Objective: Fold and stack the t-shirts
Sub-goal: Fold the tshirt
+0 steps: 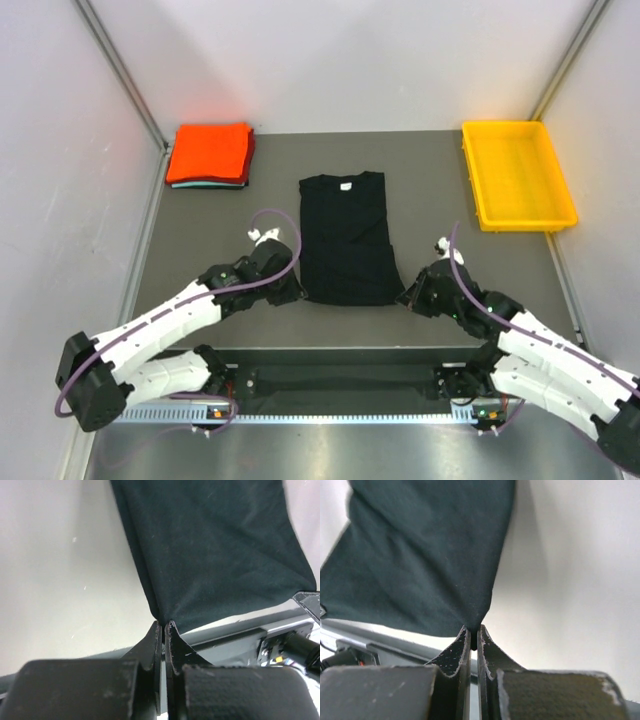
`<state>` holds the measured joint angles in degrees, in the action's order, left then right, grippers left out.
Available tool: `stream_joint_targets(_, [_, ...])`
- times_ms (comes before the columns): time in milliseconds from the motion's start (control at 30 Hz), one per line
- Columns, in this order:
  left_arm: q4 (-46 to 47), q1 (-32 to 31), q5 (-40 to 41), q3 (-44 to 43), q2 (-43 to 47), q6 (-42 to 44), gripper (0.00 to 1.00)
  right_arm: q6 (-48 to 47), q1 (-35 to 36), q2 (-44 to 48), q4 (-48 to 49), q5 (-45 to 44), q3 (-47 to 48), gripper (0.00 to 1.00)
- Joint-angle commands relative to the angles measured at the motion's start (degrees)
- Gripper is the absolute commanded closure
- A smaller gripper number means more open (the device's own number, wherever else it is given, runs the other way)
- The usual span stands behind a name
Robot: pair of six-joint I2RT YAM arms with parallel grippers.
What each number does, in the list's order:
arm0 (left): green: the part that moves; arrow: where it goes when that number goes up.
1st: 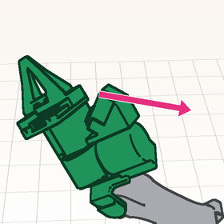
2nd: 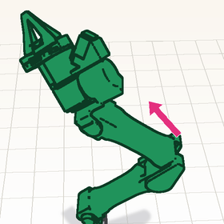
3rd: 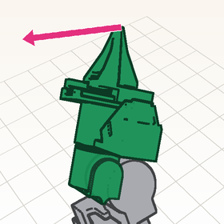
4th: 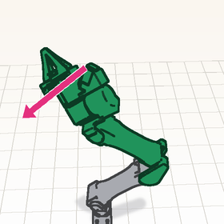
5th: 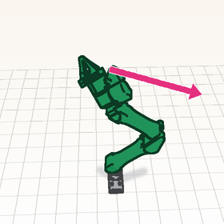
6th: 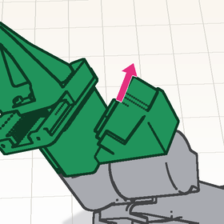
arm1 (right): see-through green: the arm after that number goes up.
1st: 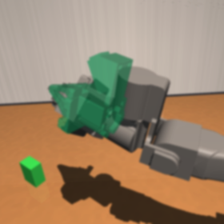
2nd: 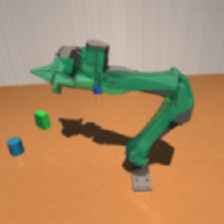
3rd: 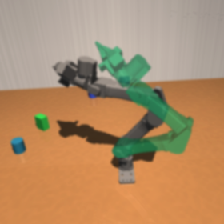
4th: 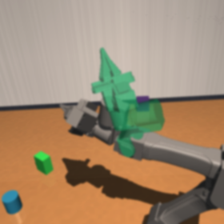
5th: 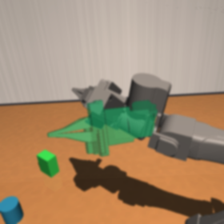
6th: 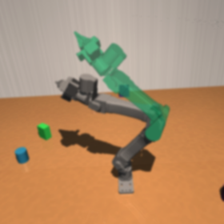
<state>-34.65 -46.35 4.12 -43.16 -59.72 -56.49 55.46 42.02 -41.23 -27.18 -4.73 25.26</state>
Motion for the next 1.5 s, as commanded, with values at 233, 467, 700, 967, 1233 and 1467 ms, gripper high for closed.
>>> stream_joint_targets(233, [1.2, 9.9, -1.9, -17.7, -16.2, 9.5, 1.00, -16.6, -9.8, -17.3, 0.5, 2.3, 21.8, 1.00])
stream_joint_targets(467, [0.9, 20.5, -6.3, -35.9, -32.9, 16.6, 1.00, -25.7, -19.1, -37.7, 4.7, 11.0, 37.8, 1.00])
stream_joint_targets(700, [0.4, 27.0, -11.1, -55.8, -49.8, 18.8, 1.00, -28.7, -24.4, -55.3, 3.7, 19.6, 55.7, 1.00])
stream_joint_targets(967, [4.7, 31.1, -16.5, -70.4, -64.3, 20.6, 1.00, -28.6, -28.4, -72.7, 3.0, 25.2, 74.0, 1.00])
stream_joint_targets(1233, [17.9, 35.7, -25.5, -80.8, -80.1, 17.1, 1.00, -25.1, -30.9, -87.0, 12.6, 30.7, 83.4, 0.94])
stream_joint_targets(1467, [25.2, 37.4, -24.6, -86.0, -86.4, 17.8, 0.73, -25.2, -32.6, -96.6, 18.7, 33.8, 90.0, 0.68])
